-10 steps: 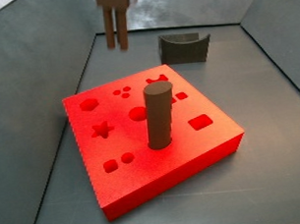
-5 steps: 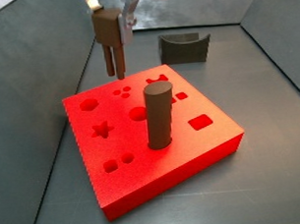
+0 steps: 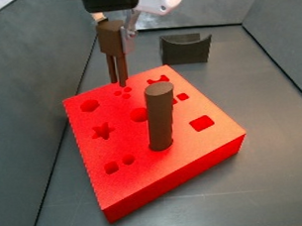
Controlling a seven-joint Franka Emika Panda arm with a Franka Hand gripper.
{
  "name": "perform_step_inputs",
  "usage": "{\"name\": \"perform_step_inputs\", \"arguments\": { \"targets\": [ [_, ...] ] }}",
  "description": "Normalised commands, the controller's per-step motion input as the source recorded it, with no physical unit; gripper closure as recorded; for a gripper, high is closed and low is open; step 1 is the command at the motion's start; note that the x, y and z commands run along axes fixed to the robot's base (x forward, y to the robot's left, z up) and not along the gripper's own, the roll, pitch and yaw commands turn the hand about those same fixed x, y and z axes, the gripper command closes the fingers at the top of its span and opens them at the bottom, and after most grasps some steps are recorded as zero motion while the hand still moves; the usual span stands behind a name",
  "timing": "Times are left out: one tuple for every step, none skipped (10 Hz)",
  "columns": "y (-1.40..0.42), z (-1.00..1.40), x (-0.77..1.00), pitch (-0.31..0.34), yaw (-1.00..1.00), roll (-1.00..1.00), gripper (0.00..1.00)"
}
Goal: Pick up the 3 prong object. Move up. Place the 3 prong object on the fixture. Regrasp the 3 prong object. Move to above the board. Insert the 3 prong object.
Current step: Insert the 3 prong object.
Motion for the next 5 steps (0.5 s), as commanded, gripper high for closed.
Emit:
{"name": "perform_step_inputs", "arguments": {
  "targets": [
    [0.0,-0.02,0.0,-0.003,0.0,0.0,1.0],
    [0.01,-0.29,0.0,-0.01,0.0,0.01,1.0],
    [0.13,-0.39,0.15,0.0,0.0,0.0,1.0],
    [0.1,-0.35,0.13,0.0,0.0,0.0,1.0],
    [0.07,-0.38,0.02,0.0,0.0,0.09,1.0]
  ]
}}
